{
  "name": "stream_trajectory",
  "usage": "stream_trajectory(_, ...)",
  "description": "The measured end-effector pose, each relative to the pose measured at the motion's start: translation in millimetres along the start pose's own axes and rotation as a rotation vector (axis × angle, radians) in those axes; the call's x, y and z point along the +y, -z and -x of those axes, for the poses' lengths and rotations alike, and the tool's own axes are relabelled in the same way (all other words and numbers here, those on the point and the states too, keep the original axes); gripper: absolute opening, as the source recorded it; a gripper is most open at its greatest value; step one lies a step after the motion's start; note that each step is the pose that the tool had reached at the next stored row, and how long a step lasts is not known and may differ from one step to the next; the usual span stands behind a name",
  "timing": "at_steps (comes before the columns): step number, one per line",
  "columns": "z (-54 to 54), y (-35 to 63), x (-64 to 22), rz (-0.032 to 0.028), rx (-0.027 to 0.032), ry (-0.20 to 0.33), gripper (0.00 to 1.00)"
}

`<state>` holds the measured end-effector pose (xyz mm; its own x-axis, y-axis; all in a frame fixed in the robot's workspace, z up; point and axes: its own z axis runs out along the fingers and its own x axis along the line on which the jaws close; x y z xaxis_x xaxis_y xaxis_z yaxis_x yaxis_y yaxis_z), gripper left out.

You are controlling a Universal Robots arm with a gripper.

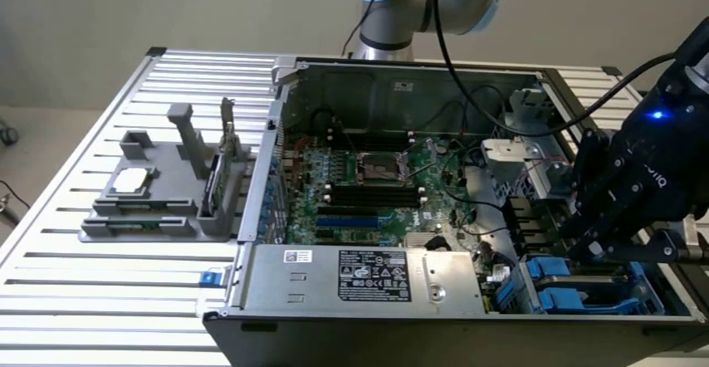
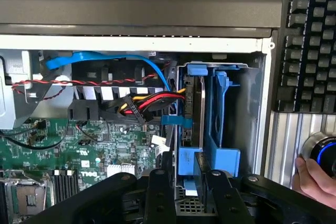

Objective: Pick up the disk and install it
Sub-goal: 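Insert the second disk wire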

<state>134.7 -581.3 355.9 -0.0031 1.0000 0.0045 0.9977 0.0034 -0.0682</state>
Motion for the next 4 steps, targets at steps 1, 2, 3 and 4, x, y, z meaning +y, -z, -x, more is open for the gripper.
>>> stream_trajectory(1, 0.0, 0.0, 0.0, 0.0, 0.0, 0.0, 0.31)
stream_trajectory(2, 0.0, 0.0, 0.0, 0.0, 0.0, 0.0, 0.31)
stream_trajectory(3, 0.0, 0.0, 0.0, 0.0, 0.0, 0.0, 0.31)
stream_trajectory(4, 0.0, 0.0, 0.0, 0.0, 0.0001, 0.0, 0.31)
